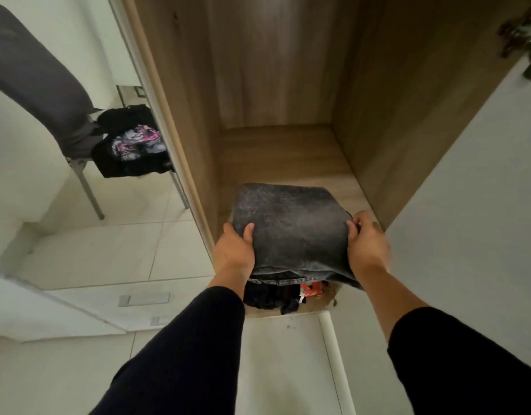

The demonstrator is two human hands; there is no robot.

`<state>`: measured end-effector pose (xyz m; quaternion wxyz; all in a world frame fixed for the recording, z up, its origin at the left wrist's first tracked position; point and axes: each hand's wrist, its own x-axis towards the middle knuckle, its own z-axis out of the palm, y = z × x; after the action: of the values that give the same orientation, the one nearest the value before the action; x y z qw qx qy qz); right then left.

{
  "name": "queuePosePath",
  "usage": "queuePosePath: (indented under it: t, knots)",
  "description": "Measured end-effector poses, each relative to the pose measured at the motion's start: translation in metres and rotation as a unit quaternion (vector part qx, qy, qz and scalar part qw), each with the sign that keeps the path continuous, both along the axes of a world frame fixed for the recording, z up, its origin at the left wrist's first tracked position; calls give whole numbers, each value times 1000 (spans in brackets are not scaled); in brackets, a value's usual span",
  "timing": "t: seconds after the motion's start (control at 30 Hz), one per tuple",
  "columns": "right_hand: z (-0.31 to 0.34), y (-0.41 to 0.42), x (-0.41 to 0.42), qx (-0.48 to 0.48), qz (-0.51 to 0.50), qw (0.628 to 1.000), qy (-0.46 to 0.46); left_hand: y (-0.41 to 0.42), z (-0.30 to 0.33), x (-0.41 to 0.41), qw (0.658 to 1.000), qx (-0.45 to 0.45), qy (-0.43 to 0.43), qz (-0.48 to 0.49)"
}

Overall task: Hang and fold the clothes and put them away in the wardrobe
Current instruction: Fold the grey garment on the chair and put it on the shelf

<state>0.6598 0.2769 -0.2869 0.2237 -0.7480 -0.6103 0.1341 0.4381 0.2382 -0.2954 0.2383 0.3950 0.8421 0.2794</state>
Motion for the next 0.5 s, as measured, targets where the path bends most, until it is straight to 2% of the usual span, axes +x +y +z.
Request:
queuePosePath:
  t: [0.23, 0.33, 0.37, 0.43, 0.5]
  knots:
    - [-28, 74, -8, 14, -41, 997, 64, 85, -28, -11, 995, 80, -41, -35]
    - [-36, 86, -15, 8, -10, 994, 107, 97, -40, -14, 996, 17, -12, -87]
    - [-41, 84, -17, -2, 15, 995, 100, 94, -42, -12, 994, -26, 22, -104]
    - [-52, 72, -22, -6, 60, 998, 1, 80, -45, -6, 974, -74, 150, -153]
    - [-66, 48, -26, 23, 98, 988, -115, 54, -50, 1, 942, -30, 253, -217]
